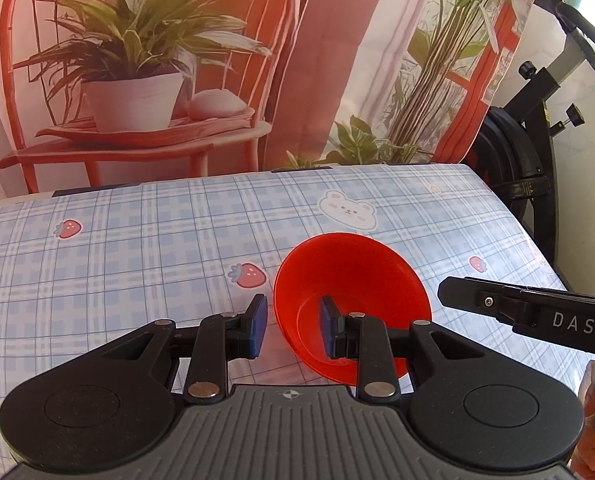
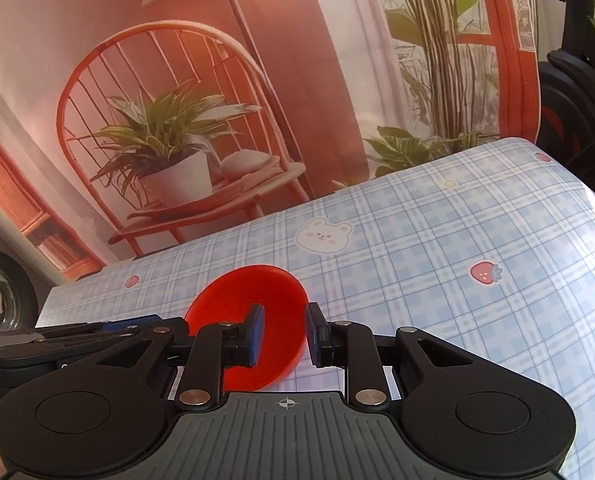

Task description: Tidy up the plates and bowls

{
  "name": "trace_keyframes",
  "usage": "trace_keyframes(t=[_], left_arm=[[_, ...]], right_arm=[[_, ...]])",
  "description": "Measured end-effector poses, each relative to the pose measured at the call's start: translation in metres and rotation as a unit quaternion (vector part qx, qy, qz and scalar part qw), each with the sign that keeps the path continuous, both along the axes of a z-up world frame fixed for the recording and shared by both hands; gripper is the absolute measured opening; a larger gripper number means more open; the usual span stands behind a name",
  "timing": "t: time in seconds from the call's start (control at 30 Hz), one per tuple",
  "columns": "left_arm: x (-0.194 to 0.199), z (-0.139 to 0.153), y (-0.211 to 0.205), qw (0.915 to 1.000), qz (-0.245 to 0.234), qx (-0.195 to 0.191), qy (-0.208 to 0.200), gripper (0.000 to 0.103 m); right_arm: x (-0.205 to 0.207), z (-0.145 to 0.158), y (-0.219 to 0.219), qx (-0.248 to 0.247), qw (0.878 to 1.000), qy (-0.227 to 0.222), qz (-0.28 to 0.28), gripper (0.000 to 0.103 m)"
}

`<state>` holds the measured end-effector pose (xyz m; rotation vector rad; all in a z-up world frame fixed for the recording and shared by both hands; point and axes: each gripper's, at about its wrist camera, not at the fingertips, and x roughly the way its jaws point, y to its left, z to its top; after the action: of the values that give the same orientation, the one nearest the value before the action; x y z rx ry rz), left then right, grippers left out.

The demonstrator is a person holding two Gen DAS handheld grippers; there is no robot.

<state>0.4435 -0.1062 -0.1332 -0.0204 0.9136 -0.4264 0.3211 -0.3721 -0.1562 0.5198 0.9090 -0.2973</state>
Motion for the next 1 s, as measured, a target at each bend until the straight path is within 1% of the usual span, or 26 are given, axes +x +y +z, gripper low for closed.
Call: trace_keyframes(t=[0.07,0.17,0.27,0.33,0.4,0.47,0.5,0.63,0.8,1.0], left_arm=[[0.005,-0.005,0.000,0.9999,0.001,0.000,0.012,0.029],[0.005,-0.010,-0.002,0.9997,-0.004,0.007,0.022,0.029],[0.006,-0.013,-0.003,0.9996,-0.013,0.002,0.026,0.029],[0.006,-0.013,-0.002,0.9996,-0.010,-0.007,0.023,0.029],[0.004,-0.012,-0.002,0.9997,-0.010,-0.012,0.020,0.025],[0.002,-0.011,-0.003,0.9999,-0.009,-0.001,0.014,0.014],[0.002,-0.011,-0.002,0.9999,-0.009,0.001,0.013,0.014],[0.000,-0.008,0.000,0.9999,-0.001,-0.005,0.014,0.011],[-0.012,0.008,-0.004,1.0000,-0.005,-0.005,-0.007,0.011],[-0.034,0.031,-0.007,0.9993,-0.013,-0.018,-0.030,0.011]], right_arm=[[0.006,-0.009,-0.002,0.005,1.000,0.014,0.002,0.022],[0.013,-0.019,0.000,-0.008,0.999,0.039,0.010,0.022],[0.016,-0.026,0.003,-0.002,0.999,0.048,0.017,0.022],[0.017,-0.029,0.005,-0.001,0.998,0.052,0.020,0.021],[0.018,-0.030,0.007,-0.005,0.998,0.054,0.023,0.018],[0.018,-0.030,0.008,-0.009,0.998,0.055,0.024,0.017],[0.018,-0.030,0.008,-0.010,0.998,0.055,0.023,0.017],[0.013,-0.027,0.005,-0.002,0.999,0.050,0.015,0.010],[0.002,-0.014,0.007,-0.008,0.999,0.034,0.008,0.010],[-0.021,0.008,0.009,-0.011,1.000,0.005,-0.010,0.010]])
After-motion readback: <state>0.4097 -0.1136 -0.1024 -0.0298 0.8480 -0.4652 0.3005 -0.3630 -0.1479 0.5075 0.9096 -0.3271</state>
